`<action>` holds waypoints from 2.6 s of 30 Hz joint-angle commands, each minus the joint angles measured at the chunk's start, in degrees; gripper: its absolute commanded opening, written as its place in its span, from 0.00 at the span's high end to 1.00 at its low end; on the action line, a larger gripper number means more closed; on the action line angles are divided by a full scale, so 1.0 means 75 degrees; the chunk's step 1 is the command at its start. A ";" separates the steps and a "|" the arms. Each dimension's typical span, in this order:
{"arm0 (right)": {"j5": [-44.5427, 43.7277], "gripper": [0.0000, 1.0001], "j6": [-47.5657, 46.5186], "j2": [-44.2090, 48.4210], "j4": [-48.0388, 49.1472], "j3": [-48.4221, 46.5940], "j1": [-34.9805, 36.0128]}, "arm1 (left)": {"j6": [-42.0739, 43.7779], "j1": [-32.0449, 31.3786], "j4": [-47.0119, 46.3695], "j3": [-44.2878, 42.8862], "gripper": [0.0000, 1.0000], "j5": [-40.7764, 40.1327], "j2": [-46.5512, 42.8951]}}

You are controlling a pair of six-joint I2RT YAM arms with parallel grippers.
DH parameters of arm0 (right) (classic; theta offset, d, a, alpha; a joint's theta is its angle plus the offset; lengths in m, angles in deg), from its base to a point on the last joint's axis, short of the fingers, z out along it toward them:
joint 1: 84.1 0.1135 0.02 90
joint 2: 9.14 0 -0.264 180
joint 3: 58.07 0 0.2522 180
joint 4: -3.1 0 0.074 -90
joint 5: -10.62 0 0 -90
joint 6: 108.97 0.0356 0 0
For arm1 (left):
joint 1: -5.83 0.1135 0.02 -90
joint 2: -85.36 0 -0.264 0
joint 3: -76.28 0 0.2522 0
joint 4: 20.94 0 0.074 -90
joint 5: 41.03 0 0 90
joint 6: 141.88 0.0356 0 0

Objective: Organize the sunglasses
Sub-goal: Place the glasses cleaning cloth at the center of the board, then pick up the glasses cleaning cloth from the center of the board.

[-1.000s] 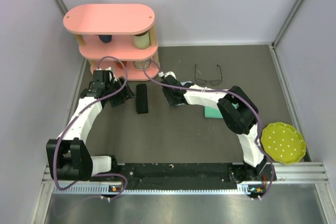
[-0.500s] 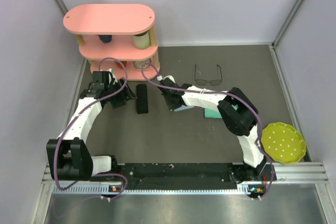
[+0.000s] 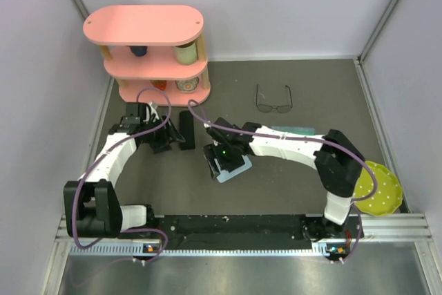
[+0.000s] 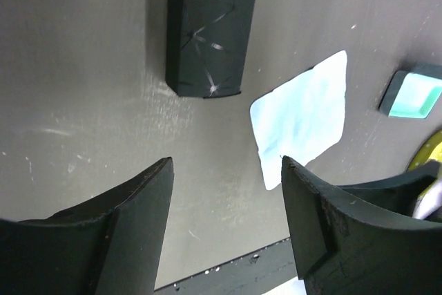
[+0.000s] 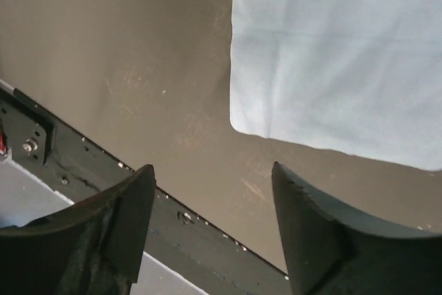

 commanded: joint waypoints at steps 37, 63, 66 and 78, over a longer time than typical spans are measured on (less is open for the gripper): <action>-0.1232 0.81 -0.2946 -0.1405 0.2662 -0.0143 -0.2055 | -0.1736 -0.2299 -0.2434 0.1295 0.50 -0.1075 0.0345; -0.0822 0.64 -0.2477 -0.0902 0.2357 -0.0202 -0.2090 | -0.1395 -0.2510 -0.2200 0.0521 0.48 -0.1578 0.1424; -0.0787 0.66 -0.2548 -0.1054 0.2240 -0.0284 -0.2009 | -0.1384 -0.2510 -0.2164 0.0532 0.48 -0.1660 0.1354; -0.1829 1.00 -0.2302 -0.1312 0.1841 -0.0425 -0.1692 | -0.1220 -0.2510 -0.2456 0.0556 0.48 -0.1158 0.1412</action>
